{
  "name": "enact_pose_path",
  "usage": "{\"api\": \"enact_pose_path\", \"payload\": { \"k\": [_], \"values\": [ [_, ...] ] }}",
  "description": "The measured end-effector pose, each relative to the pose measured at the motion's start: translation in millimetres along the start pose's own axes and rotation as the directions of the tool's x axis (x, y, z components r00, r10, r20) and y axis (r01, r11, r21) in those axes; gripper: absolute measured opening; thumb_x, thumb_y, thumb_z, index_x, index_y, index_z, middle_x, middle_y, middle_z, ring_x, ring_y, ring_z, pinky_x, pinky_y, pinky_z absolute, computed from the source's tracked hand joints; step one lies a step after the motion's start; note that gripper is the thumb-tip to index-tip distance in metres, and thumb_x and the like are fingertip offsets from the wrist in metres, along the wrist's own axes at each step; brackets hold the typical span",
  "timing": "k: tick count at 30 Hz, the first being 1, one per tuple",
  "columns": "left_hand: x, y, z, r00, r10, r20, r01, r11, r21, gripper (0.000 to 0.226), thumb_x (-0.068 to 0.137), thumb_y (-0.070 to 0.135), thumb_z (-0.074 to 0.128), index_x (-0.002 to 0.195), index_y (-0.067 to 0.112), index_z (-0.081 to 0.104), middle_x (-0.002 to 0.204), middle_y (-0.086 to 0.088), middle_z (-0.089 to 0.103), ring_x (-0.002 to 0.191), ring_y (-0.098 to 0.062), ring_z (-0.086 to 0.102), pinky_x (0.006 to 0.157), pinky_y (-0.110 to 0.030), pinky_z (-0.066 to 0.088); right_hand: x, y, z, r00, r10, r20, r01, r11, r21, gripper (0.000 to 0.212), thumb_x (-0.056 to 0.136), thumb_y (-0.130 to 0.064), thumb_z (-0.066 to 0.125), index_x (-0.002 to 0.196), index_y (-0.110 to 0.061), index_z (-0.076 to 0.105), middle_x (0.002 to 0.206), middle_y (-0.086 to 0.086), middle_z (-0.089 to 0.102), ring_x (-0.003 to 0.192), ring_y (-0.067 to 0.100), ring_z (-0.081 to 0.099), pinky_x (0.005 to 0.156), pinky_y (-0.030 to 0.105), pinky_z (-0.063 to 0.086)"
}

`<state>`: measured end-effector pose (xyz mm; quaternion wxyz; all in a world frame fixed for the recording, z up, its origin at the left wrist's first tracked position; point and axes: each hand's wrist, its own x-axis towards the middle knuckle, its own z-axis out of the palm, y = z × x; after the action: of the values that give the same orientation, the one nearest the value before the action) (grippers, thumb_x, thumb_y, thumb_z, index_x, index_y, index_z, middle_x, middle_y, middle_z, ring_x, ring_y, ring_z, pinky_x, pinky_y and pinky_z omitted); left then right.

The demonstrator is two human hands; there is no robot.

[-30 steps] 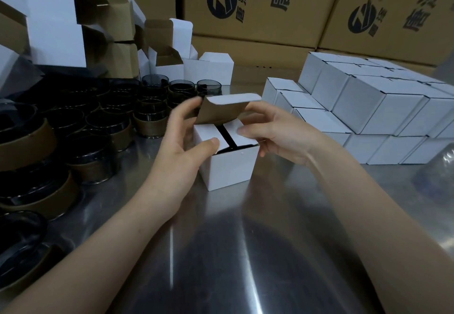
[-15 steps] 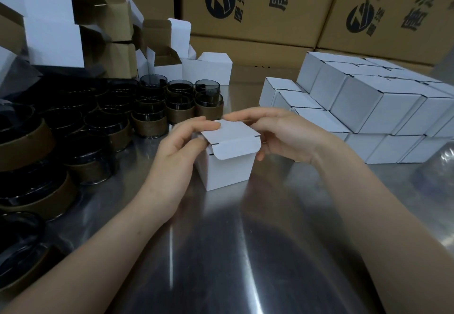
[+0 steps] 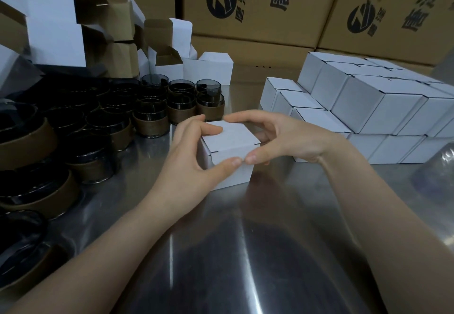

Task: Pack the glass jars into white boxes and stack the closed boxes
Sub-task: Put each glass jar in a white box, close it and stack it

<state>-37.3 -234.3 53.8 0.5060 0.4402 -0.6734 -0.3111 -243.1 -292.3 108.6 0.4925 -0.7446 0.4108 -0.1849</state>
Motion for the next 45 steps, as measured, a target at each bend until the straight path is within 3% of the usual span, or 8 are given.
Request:
{"api": "enact_pose_path", "payload": {
  "k": [3,8,15,22,31,36,40,45],
  "values": [
    [1,-3,-1,1.0,0.016,-0.02,-0.016,1.0,-0.009,0.044,0.068,0.04,0.074,0.106,0.031,0.053,0.129,0.027,0.036,0.134,-0.006,0.039,0.108,-0.042,0.04,1,0,1,1.0,-0.013,-0.023,0.013,1.0,-0.001,0.077,0.064,-0.023,0.085,0.133,-0.034,0.053,0.134,0.003,0.058,0.117,0.049,0.051,0.071,0.044,0.05],
    [1,-3,-3,0.999,0.036,-0.024,-0.036,0.999,-0.005,0.04,0.069,0.041,0.073,0.103,0.033,0.054,0.127,0.024,0.04,0.131,-0.001,0.039,0.107,-0.042,0.042,-3,-4,3,0.997,-0.035,-0.068,0.031,0.998,-0.048,0.07,0.068,-0.022,0.082,0.132,-0.033,0.056,0.134,-0.009,0.058,0.114,0.041,0.059,0.088,0.058,0.053],
    [2,4,-4,0.999,-0.006,-0.044,0.002,0.996,-0.088,0.035,0.074,0.042,0.07,0.104,0.028,0.059,0.121,0.009,0.054,0.116,-0.009,0.054,0.095,-0.045,0.05,-7,-10,4,0.991,-0.048,-0.121,0.039,0.996,-0.08,0.055,0.077,-0.025,0.078,0.128,-0.033,0.062,0.118,-0.019,0.066,0.084,0.004,0.066,0.068,0.031,0.053],
    [2,8,-4,0.998,-0.038,-0.039,0.032,0.988,-0.149,0.031,0.074,0.039,0.07,0.1,0.027,0.059,0.12,0.001,0.057,0.111,-0.011,0.058,0.091,-0.04,0.053,-6,-9,3,0.992,-0.051,-0.118,0.045,0.997,-0.058,0.062,0.068,-0.033,0.081,0.127,-0.032,0.063,0.12,-0.007,0.069,0.086,0.009,0.065,0.071,0.037,0.052],
    [1,8,-5,0.998,-0.05,-0.023,0.046,0.988,-0.147,0.034,0.074,0.035,0.068,0.104,0.022,0.058,0.122,0.002,0.054,0.113,-0.01,0.055,0.093,-0.039,0.051,-5,-8,3,0.996,-0.049,-0.077,0.043,0.997,-0.069,0.059,0.076,-0.031,0.079,0.131,-0.029,0.058,0.134,-0.011,0.057,0.09,0.006,0.066,0.071,0.038,0.054],
    [1,8,-4,0.997,-0.072,-0.015,0.067,0.978,-0.198,0.031,0.077,0.039,0.064,0.103,0.021,0.06,0.125,0.003,0.053,0.109,-0.003,0.056,0.085,-0.019,0.048,-4,-6,3,0.993,-0.04,-0.115,0.036,0.998,-0.043,0.046,0.083,-0.04,0.063,0.128,-0.029,0.062,0.121,0.006,0.065,0.085,0.019,0.064,0.069,0.035,0.056],
    [2,7,-4,0.996,-0.09,-0.027,0.082,0.974,-0.213,0.025,0.082,0.039,0.055,0.098,0.022,0.062,0.125,0.002,0.052,0.113,-0.002,0.053,0.087,-0.014,0.039,-2,-5,3,0.997,-0.032,-0.072,0.029,0.999,-0.04,0.046,0.082,-0.036,0.067,0.126,-0.029,0.059,0.124,-0.005,0.063,0.102,0.031,0.064,0.07,0.038,0.056],
    [2,5,-3,0.995,-0.096,-0.034,0.086,0.97,-0.226,0.022,0.078,0.033,0.057,0.097,0.023,0.062,0.128,0.006,0.051,0.12,-0.003,0.049,0.09,-0.016,0.039,0,-2,3,1.0,-0.005,-0.02,0.005,1.0,0.012,0.046,0.082,-0.033,0.069,0.125,-0.03,0.054,0.127,-0.01,0.06,0.108,0.025,0.065,0.071,0.041,0.057]
  ]
}}
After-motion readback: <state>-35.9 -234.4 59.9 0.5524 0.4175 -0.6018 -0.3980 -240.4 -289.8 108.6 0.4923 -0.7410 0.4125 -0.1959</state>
